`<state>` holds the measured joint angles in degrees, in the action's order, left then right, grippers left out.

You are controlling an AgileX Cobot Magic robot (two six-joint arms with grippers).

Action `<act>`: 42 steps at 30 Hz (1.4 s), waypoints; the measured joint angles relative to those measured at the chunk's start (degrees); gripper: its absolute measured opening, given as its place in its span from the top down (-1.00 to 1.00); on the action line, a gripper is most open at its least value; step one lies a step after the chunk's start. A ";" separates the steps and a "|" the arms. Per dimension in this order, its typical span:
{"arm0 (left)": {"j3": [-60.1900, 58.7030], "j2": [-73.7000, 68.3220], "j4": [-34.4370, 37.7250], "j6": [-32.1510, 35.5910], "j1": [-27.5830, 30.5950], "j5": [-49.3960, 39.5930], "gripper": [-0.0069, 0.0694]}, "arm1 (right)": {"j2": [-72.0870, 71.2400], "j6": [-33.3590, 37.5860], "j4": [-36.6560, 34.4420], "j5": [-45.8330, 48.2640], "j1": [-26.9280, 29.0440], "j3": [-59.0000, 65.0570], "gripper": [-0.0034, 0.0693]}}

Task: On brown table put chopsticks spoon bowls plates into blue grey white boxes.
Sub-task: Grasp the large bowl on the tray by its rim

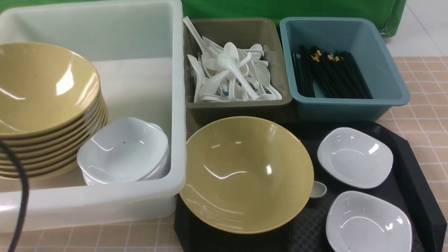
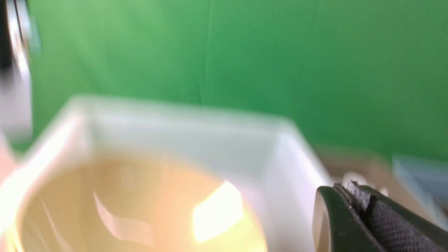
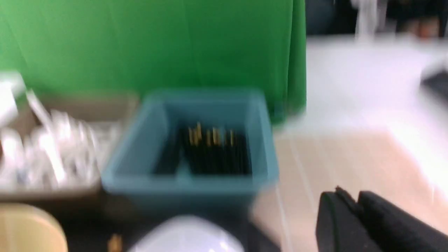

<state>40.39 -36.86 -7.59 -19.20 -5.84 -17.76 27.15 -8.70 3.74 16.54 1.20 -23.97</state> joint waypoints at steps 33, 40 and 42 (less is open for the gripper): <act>59.66 -85.66 29.06 32.45 -35.53 -43.47 0.81 | 17.88 33.17 -25.36 19.98 -10.48 -0.37 0.81; 61.77 -85.76 41.40 38.06 -39.27 -41.95 0.81 | 17.88 33.17 -25.39 18.96 -10.48 -0.37 0.81; 62.35 -85.71 42.26 37.95 -39.86 -41.35 0.80 | 17.88 33.17 -25.43 18.91 -10.48 -0.37 0.80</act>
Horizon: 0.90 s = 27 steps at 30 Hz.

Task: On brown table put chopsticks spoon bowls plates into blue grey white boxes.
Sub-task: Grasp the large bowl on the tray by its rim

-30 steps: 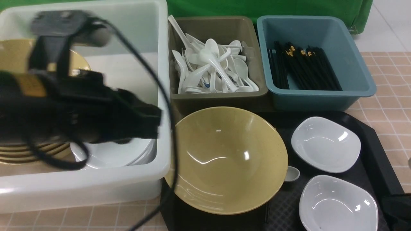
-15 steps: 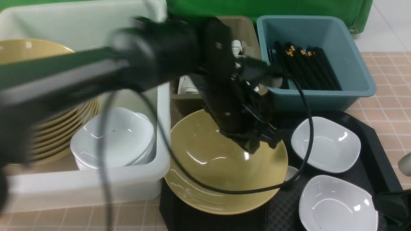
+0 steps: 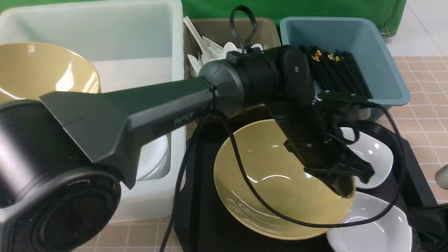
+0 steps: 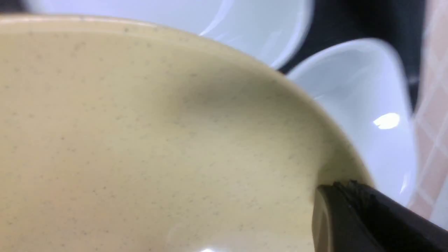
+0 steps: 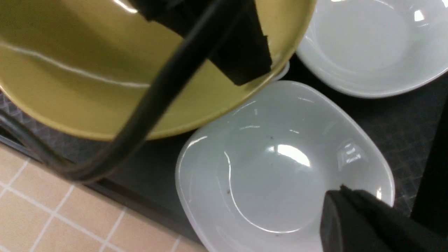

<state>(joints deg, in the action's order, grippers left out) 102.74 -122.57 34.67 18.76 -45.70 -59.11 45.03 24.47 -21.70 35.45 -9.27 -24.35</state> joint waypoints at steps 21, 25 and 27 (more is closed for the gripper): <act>2.56 2.06 -38.17 -15.32 7.00 -9.92 -0.54 | 0.00 0.00 -2.02 -0.85 0.00 0.00 0.78; 2.46 -1.49 -37.04 -14.93 7.00 -9.16 -0.47 | 0.00 0.00 -4.19 -0.86 0.00 0.00 0.77; 2.46 -1.77 -36.82 -14.03 7.00 -9.09 -0.35 | 0.00 0.00 -4.25 -0.86 0.00 0.00 0.77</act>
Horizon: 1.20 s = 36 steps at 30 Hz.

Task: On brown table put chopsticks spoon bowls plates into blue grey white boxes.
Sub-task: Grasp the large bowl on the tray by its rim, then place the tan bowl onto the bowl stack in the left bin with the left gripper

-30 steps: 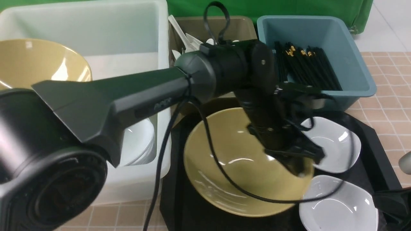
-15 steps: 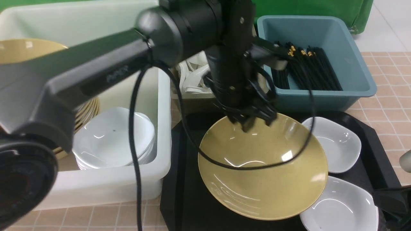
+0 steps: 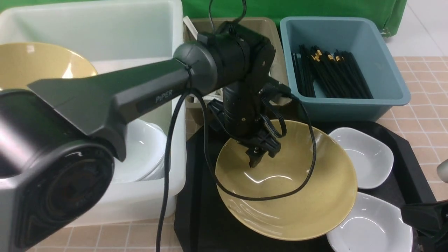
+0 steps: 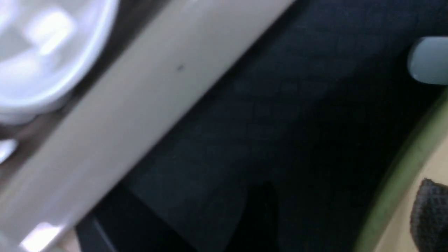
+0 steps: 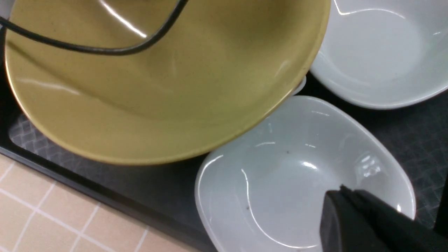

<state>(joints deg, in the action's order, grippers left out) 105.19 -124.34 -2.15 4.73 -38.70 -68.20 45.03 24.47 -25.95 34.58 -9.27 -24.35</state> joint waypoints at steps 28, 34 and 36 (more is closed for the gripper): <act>-1.16 45.09 -4.55 -3.60 30.97 2.37 0.80 | 0.11 0.00 -0.17 -0.26 0.00 0.00 0.72; -12.31 47.36 2.51 -3.47 50.40 5.30 0.80 | 0.11 0.00 -0.17 -0.42 0.00 0.00 0.71; -18.16 47.62 6.94 -3.47 56.12 7.76 0.80 | 0.11 0.00 -0.17 -0.42 0.00 0.00 0.71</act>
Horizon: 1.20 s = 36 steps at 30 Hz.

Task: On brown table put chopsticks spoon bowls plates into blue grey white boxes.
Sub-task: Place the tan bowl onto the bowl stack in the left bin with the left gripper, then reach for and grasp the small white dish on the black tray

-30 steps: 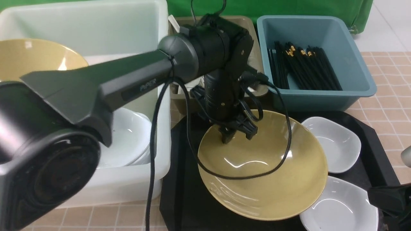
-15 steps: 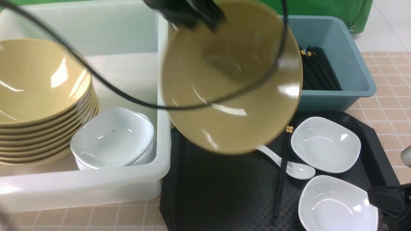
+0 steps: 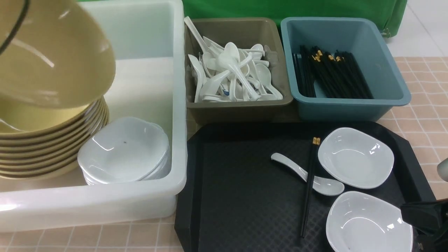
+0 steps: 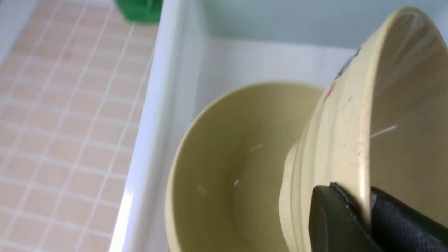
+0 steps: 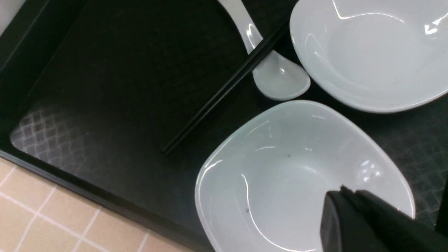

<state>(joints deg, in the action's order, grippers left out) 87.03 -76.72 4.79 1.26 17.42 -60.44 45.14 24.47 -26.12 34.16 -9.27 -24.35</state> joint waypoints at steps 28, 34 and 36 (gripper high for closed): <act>-20.13 24.12 0.21 -2.30 -5.20 15.05 -0.45 | 8.54 -1.41 5.23 3.34 0.00 -5.09 0.13; -37.58 39.96 0.41 0.59 -15.00 24.77 0.34 | 21.93 -4.22 14.02 3.66 0.00 -9.99 -0.37; -42.69 44.85 -1.22 0.71 -15.99 25.61 0.61 | 25.62 -5.62 17.01 3.45 0.00 -10.64 -0.41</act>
<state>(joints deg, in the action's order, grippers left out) 44.35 -31.87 3.57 1.96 1.42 -34.83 70.76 18.85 -9.10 37.61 -9.27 -34.99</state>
